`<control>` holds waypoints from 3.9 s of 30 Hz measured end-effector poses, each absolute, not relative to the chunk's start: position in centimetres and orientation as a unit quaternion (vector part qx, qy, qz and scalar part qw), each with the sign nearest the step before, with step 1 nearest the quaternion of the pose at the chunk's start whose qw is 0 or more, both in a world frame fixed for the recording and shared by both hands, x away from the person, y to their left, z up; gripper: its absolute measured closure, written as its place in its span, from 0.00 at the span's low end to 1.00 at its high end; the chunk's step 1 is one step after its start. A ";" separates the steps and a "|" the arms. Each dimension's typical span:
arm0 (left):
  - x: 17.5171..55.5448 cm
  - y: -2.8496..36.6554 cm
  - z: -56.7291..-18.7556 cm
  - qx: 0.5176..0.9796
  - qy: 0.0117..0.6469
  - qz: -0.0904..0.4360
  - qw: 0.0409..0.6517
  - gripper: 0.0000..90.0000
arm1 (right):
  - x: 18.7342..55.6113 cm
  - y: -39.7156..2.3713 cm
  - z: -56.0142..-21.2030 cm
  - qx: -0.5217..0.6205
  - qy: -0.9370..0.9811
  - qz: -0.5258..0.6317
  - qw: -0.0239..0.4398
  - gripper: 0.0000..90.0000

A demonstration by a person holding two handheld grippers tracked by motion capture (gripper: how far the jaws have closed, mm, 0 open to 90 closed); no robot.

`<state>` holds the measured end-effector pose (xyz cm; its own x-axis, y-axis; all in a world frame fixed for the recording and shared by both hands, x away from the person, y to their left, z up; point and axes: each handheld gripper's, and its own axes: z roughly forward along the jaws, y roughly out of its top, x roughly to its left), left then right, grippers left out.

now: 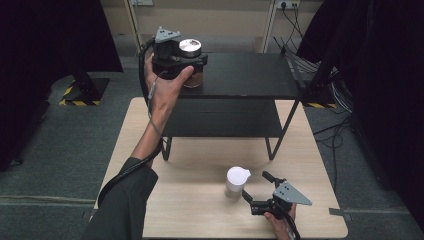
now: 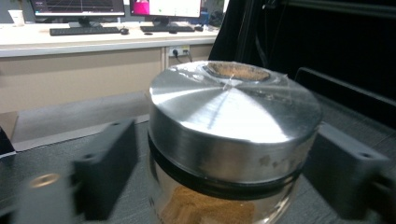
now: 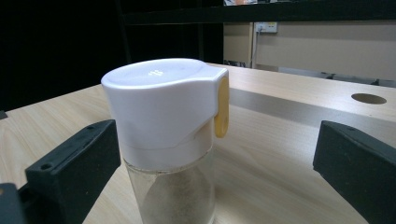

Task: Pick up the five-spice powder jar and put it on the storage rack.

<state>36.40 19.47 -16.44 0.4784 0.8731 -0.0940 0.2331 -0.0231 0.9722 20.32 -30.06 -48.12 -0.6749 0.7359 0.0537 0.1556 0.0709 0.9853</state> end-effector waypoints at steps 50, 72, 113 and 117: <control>29.9 23.9 -20.9 0.655 0.316 0.249 0.640 0.00 | 20.3 -29.9 -48.1 0.323 0.693 0.597 0.243 0.01; 27.0 24.8 -28.9 0.663 0.268 0.202 0.669 0.00 | 20.3 -29.9 -48.1 0.321 0.694 0.596 0.245 0.01; 25.5 26.0 -43.6 0.687 0.252 0.197 0.652 0.00 | 20.3 -29.8 -48.1 0.321 0.694 0.595 0.246 0.01; 25.5 26.2 -44.5 0.687 0.257 0.194 0.651 0.00 | 20.3 -29.8 -48.1 0.321 0.694 0.595 0.246 0.01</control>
